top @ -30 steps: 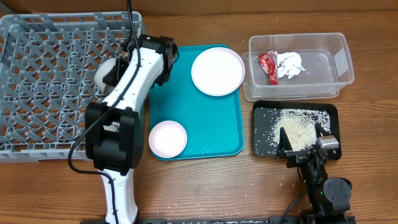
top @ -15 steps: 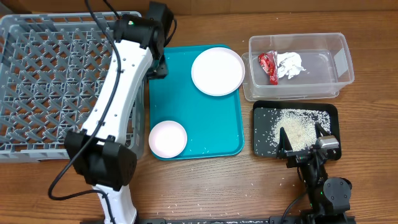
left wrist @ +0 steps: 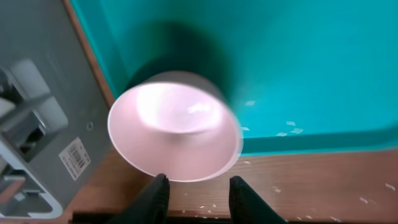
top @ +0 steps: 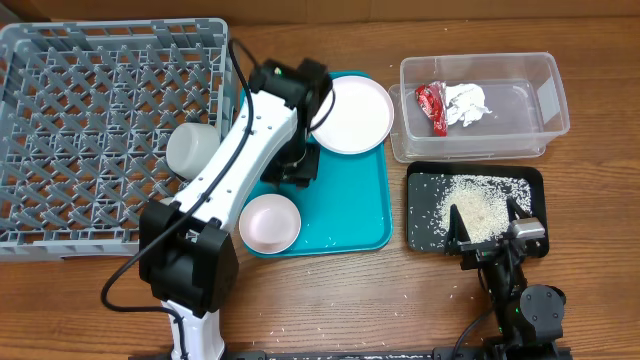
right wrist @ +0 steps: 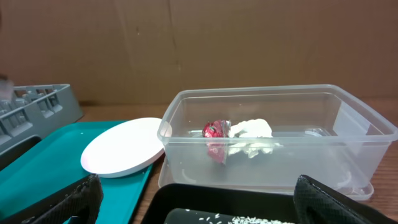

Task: Sort waste into correct bins and load items into the dishwasher
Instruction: 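Reach the left gripper to the pink bowl and grasp its rim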

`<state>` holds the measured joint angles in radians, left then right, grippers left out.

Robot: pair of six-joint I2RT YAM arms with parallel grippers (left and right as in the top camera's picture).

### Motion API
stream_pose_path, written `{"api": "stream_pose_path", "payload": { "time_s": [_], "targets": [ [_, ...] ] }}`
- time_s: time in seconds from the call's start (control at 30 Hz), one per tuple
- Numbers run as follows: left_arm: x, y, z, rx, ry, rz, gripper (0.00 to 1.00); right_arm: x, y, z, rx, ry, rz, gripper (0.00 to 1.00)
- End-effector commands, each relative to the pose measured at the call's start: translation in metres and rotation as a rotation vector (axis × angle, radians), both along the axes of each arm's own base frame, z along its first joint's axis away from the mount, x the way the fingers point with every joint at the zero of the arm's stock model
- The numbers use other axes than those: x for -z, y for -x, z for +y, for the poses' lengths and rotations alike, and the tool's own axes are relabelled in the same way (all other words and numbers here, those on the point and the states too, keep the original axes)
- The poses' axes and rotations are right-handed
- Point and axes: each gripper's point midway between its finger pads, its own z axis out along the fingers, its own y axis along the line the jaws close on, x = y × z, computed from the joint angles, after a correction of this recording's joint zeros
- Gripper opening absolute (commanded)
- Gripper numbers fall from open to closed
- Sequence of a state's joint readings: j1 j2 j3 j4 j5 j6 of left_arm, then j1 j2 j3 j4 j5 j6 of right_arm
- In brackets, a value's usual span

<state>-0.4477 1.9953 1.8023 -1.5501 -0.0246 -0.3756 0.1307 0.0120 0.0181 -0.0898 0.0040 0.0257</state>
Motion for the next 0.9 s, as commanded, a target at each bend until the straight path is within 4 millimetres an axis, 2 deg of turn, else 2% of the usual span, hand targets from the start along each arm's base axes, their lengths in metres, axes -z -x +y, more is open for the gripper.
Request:
{"api": "stream_pose_path", "payload": {
  "time_s": [0.0,0.07,0.13,0.23,0.27,0.33,0.4,0.47,0.53,0.63,0.73,0.8,0.87],
  "targets": [
    [0.036,0.015,0.014,-0.068,-0.058,0.04,0.15,0.001,0.0,-0.001,0.005,0.0,-0.005,1.0],
    [0.053,0.02,0.01,-0.063,-0.045,0.047,0.08,0.001,0.0,-0.001,0.005,0.0,-0.005,1.0],
    [0.072,0.023,0.001,-0.047,-0.019,0.034,0.06,0.001,0.0,-0.001,0.005,0.0,-0.005,1.0],
    [0.096,0.027,-0.023,-0.022,0.067,0.017,0.04,0.001,0.0,-0.001,0.005,0.0,-0.005,1.0],
    [0.101,0.028,-0.036,-0.015,0.126,0.014,0.04,0.001,0.0,-0.001,0.005,0.0,-0.005,1.0],
    [0.101,0.024,-0.057,0.005,0.211,-0.005,0.04,0.001,0.0,-0.001,0.005,0.0,-0.005,1.0],
    [0.093,0.008,-0.077,0.04,0.296,-0.058,0.04,0.001,0.0,-0.001,0.005,0.0,-0.005,1.0],
    [0.079,-0.01,-0.091,0.086,0.358,-0.118,0.04,0.001,0.0,-0.001,0.005,0.0,-0.005,1.0],
    [0.058,-0.026,-0.097,0.132,0.379,-0.166,0.04,0.001,0.0,-0.001,0.005,0.0,-0.005,1.0],
    [0.026,-0.043,-0.082,0.127,0.302,-0.217,0.08,0.001,0.0,-0.001,0.005,0.0,-0.005,1.0],
    [-0.001,-0.05,-0.052,0.076,0.175,-0.236,0.27,0.001,0.0,-0.001,0.005,0.0,-0.005,1.0],
    [-0.004,-0.047,-0.036,0.047,0.133,-0.216,0.37,0.001,0.0,-0.001,0.005,0.0,-0.005,1.0],
    [0.002,-0.04,-0.02,0.021,0.103,-0.164,0.39,0.001,0.0,-0.001,0.005,-0.001,-0.005,1.0]
  ]
}}
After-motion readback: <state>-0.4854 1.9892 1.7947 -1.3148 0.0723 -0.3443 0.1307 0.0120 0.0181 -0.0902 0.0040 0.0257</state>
